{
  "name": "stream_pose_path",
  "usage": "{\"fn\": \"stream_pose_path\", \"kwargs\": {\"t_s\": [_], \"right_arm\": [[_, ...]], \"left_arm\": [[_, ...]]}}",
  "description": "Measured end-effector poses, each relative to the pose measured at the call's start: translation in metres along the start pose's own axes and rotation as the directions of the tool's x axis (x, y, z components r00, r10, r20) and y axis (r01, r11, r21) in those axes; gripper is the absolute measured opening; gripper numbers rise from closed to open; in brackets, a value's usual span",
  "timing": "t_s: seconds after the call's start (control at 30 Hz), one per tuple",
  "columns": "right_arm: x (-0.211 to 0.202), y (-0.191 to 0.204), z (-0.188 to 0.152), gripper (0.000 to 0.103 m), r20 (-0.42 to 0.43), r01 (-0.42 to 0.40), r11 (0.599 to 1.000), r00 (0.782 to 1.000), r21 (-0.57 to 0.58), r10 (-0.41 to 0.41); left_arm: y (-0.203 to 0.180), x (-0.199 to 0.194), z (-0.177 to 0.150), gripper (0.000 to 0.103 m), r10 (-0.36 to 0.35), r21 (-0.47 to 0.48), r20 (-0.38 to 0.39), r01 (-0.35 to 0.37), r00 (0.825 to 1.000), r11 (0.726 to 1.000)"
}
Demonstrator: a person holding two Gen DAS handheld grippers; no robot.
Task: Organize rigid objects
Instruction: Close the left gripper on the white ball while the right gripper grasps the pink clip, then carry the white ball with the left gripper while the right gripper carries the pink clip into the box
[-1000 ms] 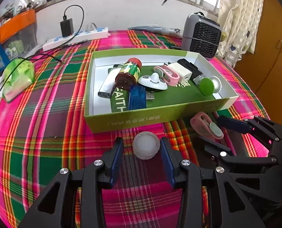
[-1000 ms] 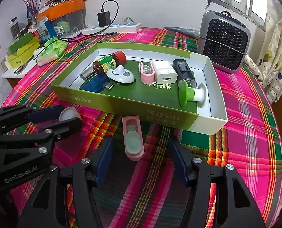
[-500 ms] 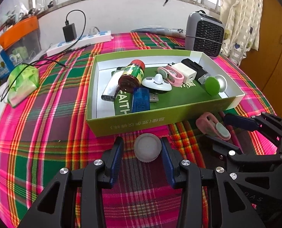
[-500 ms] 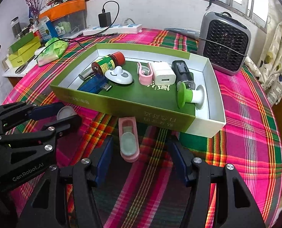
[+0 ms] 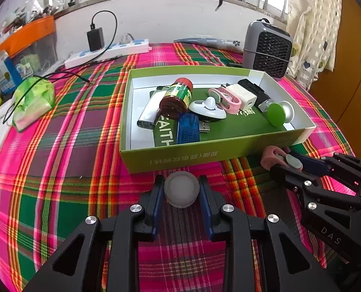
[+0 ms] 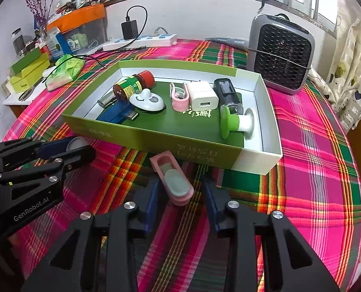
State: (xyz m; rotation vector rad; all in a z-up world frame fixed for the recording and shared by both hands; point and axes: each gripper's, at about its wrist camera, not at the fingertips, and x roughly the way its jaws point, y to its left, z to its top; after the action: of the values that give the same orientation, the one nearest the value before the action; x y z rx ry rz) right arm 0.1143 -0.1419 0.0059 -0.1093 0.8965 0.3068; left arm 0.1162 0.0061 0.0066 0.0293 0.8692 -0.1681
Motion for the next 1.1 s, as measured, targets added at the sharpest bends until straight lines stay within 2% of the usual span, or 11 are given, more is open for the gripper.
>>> {"fn": "stream_pose_path", "kwargs": {"t_s": [0.17,0.8,1.1], "right_arm": [[-0.0011,0.0,-0.0011,0.026,0.001,-0.013,1.0,1.0,0.001,0.013],[-0.0015,0.0019,-0.0017,0.025,0.001,-0.014,1.0,1.0,-0.003,0.014],[-0.002,0.0033,-0.0022,0.021,0.002,-0.02,1.0,1.0,-0.001,0.02]], "left_arm": [[-0.0004,-0.0009,-0.0006,0.027,-0.001,0.0,0.001,0.001,1.0,1.0],[-0.0006,-0.0008,-0.0017,0.027,0.0,0.0,0.002,0.0,1.0,1.0],[-0.0009,-0.0012,-0.0021,0.027,-0.004,0.0,0.001,0.004,1.0,1.0]]}}
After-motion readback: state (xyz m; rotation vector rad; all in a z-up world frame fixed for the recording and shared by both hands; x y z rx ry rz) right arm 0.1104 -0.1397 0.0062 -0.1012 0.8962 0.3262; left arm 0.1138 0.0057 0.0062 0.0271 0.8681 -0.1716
